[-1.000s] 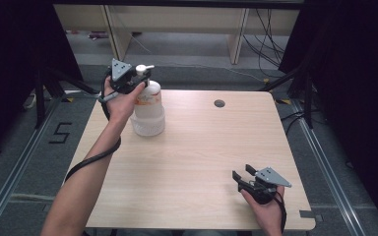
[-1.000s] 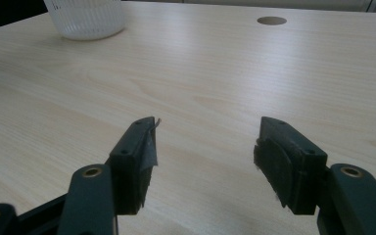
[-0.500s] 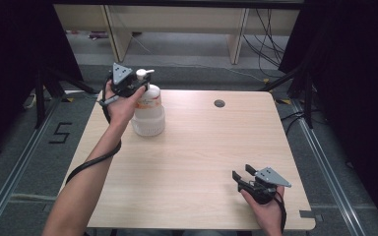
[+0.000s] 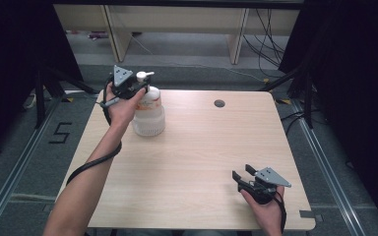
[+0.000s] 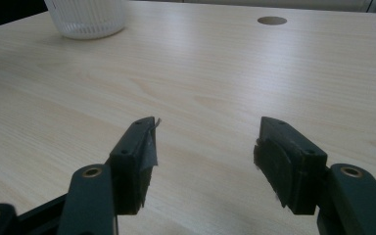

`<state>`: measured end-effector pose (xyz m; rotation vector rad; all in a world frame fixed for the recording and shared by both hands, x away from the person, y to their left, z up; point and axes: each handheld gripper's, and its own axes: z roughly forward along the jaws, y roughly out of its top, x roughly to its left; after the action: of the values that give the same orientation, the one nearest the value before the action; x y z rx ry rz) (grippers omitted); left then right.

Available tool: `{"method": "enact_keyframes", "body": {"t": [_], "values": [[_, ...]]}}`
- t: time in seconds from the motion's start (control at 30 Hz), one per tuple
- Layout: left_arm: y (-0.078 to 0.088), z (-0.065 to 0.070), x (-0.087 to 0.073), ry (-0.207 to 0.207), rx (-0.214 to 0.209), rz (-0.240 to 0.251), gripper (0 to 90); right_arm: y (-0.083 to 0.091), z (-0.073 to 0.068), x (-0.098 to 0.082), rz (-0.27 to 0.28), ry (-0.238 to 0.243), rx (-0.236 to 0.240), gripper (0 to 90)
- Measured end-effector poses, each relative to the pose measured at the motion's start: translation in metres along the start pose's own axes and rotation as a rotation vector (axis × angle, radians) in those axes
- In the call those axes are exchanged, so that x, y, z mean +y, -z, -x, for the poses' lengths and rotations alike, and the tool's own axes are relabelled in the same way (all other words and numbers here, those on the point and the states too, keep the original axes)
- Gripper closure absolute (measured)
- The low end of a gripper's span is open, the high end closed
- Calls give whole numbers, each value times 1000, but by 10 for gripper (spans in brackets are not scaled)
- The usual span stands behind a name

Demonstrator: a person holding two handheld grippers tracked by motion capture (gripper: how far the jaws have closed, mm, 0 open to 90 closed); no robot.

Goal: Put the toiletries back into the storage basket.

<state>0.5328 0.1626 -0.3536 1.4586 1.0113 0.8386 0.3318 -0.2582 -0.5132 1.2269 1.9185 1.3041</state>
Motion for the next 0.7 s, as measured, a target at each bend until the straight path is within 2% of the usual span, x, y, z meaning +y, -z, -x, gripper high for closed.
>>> {"method": "enact_keyframes", "body": {"t": [0.7], "values": [[-1,-5,-10,3,12,-17,588,0,0,0,0,-6,3,407]]}}
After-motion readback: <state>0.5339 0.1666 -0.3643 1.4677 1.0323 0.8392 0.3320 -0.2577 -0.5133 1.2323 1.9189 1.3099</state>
